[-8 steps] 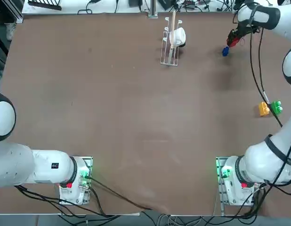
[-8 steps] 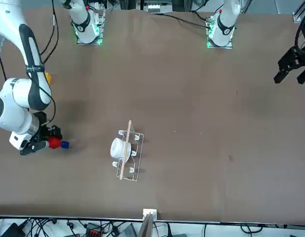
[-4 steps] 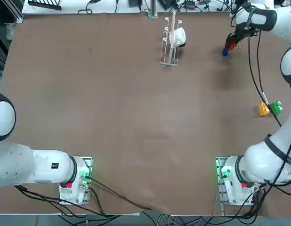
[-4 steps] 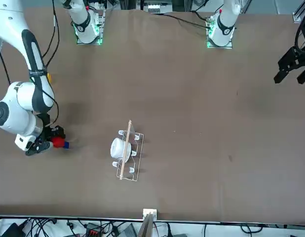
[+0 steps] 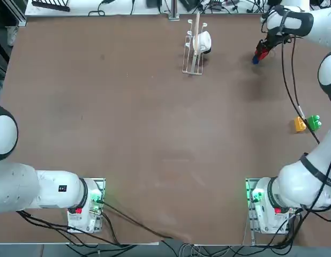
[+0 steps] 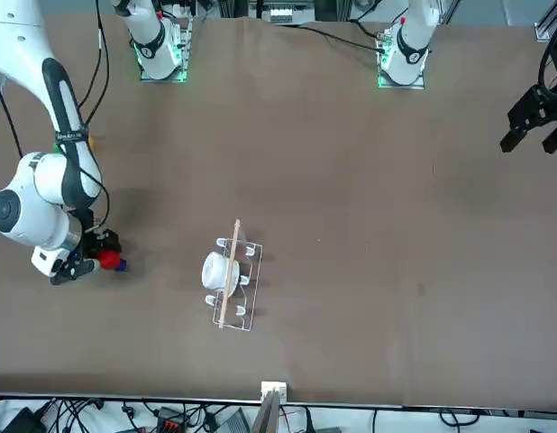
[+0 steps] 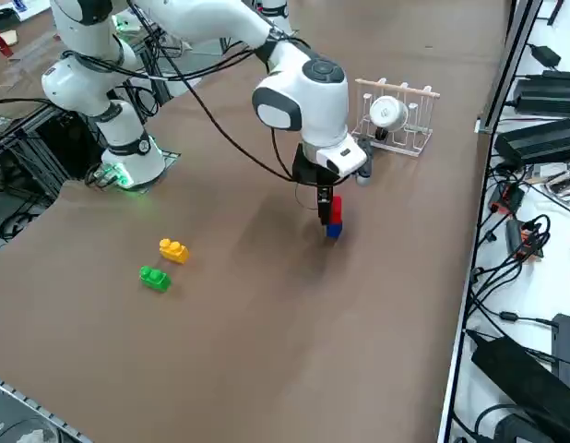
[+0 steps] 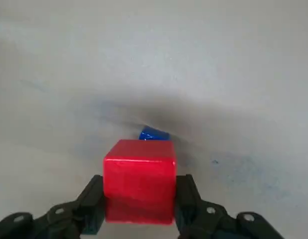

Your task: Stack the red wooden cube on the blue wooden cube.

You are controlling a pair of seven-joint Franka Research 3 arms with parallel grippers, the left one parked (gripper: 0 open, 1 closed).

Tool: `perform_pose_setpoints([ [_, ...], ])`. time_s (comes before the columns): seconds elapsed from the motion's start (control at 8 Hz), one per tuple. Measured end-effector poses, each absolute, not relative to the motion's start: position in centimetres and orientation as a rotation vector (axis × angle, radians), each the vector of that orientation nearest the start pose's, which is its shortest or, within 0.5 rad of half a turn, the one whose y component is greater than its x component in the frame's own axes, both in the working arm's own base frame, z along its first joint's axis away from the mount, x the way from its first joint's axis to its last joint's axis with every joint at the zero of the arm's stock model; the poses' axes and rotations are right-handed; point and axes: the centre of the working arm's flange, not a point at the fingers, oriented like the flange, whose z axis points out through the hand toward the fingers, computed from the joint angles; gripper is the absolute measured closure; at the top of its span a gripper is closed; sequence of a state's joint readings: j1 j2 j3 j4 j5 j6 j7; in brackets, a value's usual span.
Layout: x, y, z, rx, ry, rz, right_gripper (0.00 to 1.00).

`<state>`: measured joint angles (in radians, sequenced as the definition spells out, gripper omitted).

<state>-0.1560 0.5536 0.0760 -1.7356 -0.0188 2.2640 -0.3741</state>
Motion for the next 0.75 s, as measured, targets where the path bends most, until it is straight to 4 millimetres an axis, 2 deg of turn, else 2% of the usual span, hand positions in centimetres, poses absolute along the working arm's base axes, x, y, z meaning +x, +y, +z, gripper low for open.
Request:
perform_pose_setpoints([
  [0.75,66.65,-5.93,26.53,-3.081,-0.457,0.006,0.30],
])
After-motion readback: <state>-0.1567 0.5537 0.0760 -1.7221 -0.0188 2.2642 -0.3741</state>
